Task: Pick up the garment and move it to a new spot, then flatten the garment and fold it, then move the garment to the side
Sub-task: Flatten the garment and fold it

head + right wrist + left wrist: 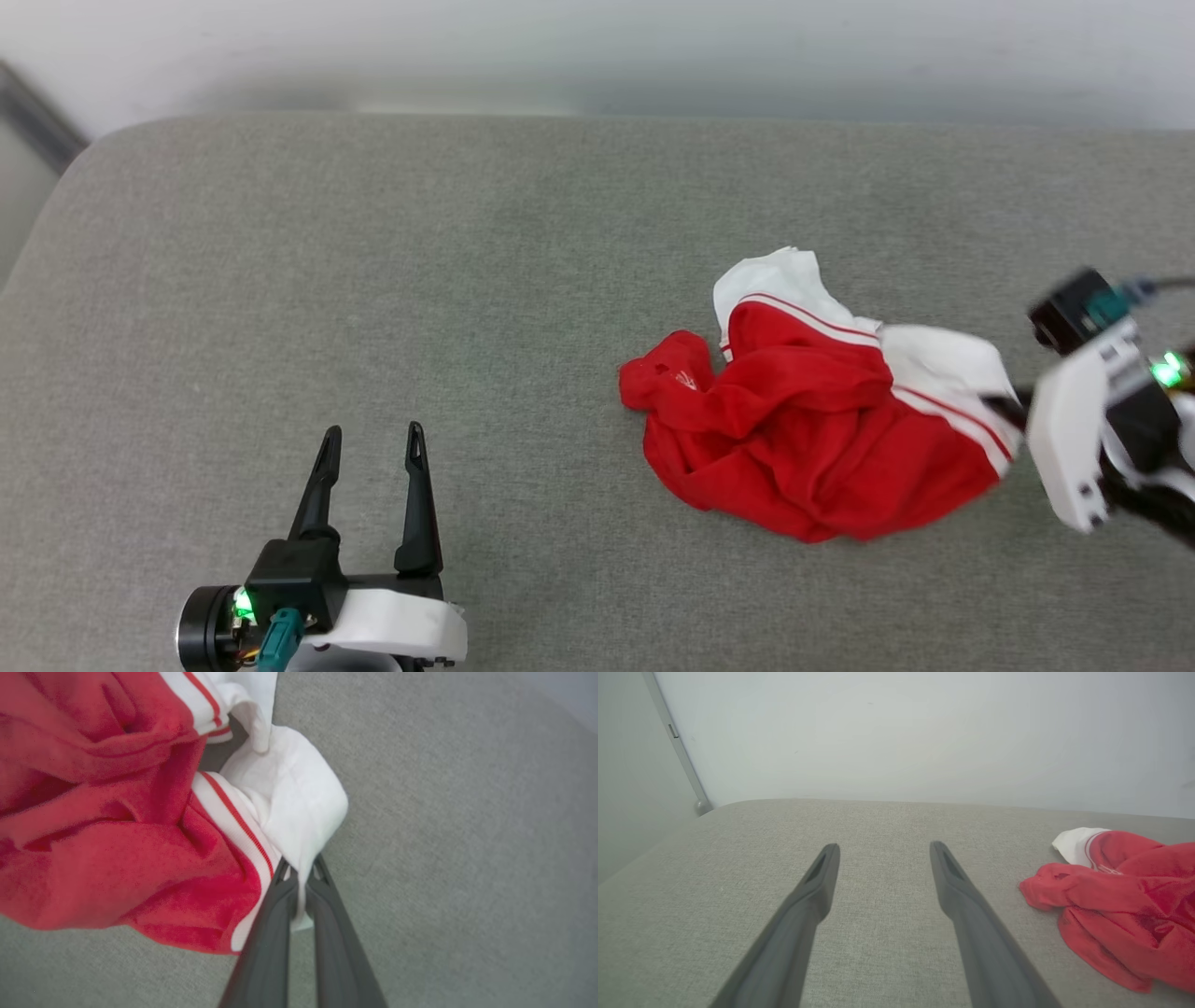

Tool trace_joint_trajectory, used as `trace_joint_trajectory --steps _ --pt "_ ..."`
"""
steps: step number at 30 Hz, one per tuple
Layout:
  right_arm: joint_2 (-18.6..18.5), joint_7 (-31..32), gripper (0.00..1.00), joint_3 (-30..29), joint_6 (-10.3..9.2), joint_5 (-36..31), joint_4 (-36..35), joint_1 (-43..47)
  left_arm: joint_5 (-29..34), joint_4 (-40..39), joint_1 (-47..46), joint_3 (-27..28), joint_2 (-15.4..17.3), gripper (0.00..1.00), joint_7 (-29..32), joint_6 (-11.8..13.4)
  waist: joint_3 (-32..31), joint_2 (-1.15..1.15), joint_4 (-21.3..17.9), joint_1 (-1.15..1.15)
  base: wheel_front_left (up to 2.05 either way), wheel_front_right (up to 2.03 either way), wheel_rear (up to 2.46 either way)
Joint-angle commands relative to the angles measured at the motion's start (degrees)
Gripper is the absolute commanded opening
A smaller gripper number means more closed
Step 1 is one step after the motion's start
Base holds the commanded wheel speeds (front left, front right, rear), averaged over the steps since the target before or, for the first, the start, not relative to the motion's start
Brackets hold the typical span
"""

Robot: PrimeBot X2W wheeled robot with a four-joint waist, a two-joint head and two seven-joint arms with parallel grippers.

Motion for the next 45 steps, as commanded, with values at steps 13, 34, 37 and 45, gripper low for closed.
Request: trace_joint_trajectory --steps 13,34,37,45 --pt "0.11 -2.37 0.71 -7.98 -0.05 4.78 1.58 24.32 1.28 -0.65 1.92 1.17 -0.07 1.0 -0.15 -0.03 -2.08 0.0 -1.83 0.0 0.0 0.0 0.0" --pt "23.97 -34.63 1.0 -52.4 -0.06 -38.13 -15.39 32.99 0.97 4.2 -16.01 5.56 9.03 1.0 0.37 -11.36 -1.94 0.0 -5.35 0.0 0.0 0.0 0.0" --pt "30.61 -36.06 1.0 -57.7 -0.06 -42.62 -21.04 36.2 -0.27 5.54 -21.85 4.1 9.88 1.0 1.88 -12.82 -0.83 0.0 -6.01 0.0 0.0 0.0 0.0" --pt "39.16 -36.57 1.0 -61.06 -0.05 -48.84 -32.54 40.78 -4.88 9.68 -38.7 -4.12 13.22 1.0 12.41 -14.58 3.75 0.0 -8.47 0.0 0.0 0.0 0.0"
